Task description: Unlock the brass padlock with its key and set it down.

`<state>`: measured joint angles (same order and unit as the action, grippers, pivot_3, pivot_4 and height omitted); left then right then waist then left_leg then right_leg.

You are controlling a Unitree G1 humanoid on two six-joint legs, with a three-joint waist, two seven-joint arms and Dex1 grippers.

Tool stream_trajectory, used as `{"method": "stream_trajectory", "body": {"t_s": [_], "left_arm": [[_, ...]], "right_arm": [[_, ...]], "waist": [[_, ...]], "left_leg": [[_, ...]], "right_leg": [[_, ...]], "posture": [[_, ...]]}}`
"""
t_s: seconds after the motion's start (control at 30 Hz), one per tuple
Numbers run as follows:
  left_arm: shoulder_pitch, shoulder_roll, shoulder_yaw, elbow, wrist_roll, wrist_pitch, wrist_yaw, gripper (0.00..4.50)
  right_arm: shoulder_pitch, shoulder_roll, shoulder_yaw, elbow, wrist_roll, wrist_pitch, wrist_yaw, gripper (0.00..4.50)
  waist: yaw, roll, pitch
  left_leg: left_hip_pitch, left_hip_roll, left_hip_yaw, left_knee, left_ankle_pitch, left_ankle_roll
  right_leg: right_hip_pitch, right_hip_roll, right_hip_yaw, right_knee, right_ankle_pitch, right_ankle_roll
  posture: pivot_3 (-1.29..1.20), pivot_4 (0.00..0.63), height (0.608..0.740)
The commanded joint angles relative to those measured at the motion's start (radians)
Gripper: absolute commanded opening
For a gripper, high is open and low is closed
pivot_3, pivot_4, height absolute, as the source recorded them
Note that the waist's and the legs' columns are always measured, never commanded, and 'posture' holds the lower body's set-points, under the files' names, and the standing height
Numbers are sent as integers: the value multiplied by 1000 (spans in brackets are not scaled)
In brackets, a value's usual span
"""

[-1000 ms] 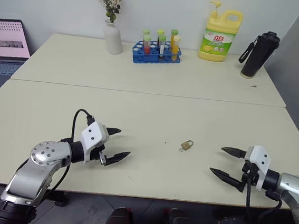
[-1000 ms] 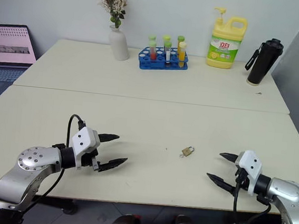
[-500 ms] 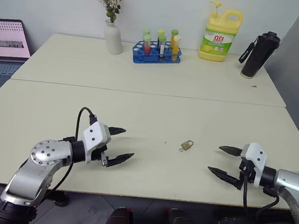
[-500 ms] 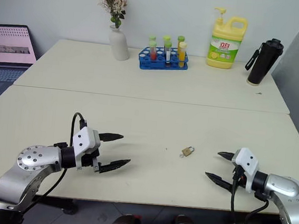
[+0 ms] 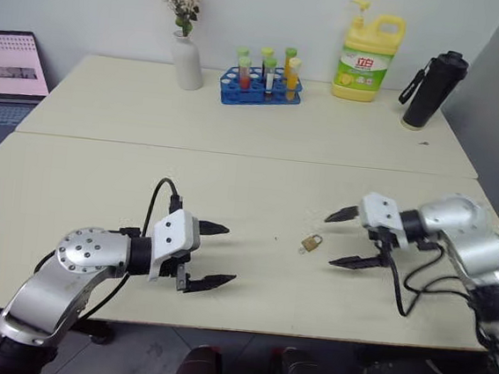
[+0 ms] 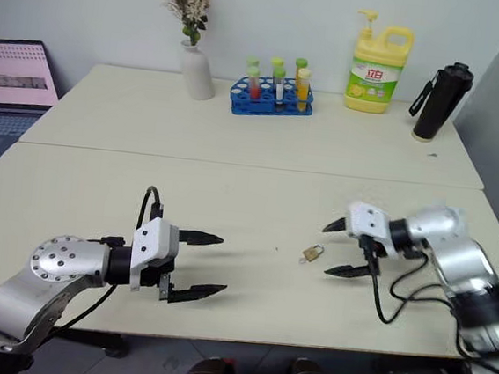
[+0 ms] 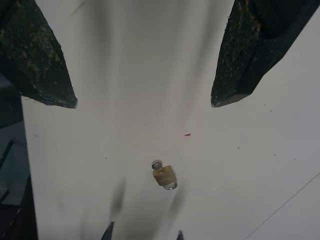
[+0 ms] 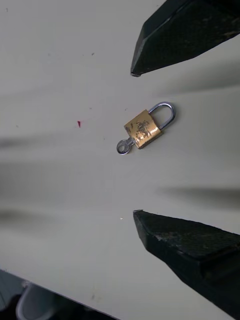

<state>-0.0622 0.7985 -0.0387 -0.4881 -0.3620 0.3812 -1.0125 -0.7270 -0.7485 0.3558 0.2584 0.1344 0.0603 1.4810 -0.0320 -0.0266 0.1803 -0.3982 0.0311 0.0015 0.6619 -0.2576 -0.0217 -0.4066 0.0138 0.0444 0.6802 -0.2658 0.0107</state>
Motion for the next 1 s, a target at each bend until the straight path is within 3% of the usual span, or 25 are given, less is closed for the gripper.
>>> {"method": "stream_trajectory", "body": {"t_s": [0.03,0.3,0.57,0.9,0.93,1.0], "left_arm": [[6,13,-6,-49,13,-5,10,4487],[13,14,-12,-71,23,4,32,4487],[7,10,-15,-70,34,1,37,4487],[-7,0,-48,-46,60,-26,38,4500],[-9,0,-52,-42,64,-30,37,4500],[-10,-2,-54,-37,65,-33,36,4500]], "right_arm": [[-122,73,86,225,-112,-159,74,4500],[-275,193,149,545,-209,-330,111,4500],[-297,214,185,646,-245,-399,133,4500],[-254,224,173,626,-249,-397,118,1211],[-252,223,170,624,-249,-394,113,940],[-246,216,151,608,-247,-386,71,944]], "waist": [[0,0,0],[3,0,0],[2,1,0],[-2,1,0],[-1,1,0],[-1,1,0]], "left_leg": [[0,0,0,0,0,0],[0,-1,1,0,0,0],[0,0,0,0,0,0],[4,0,1,0,0,0],[5,0,1,0,0,0],[5,0,1,1,0,0]], "right_leg": [[0,0,0,0,0,0],[0,-2,-1,0,1,-2],[0,-2,-1,1,1,-2],[2,-2,-1,2,2,-3],[2,-2,-1,2,2,-3],[3,-1,0,3,2,-3]], "posture": [[0,150,740],[0,150,740],[0,150,740],[0,150,740],[0,150,740],[0,150,740]]}}
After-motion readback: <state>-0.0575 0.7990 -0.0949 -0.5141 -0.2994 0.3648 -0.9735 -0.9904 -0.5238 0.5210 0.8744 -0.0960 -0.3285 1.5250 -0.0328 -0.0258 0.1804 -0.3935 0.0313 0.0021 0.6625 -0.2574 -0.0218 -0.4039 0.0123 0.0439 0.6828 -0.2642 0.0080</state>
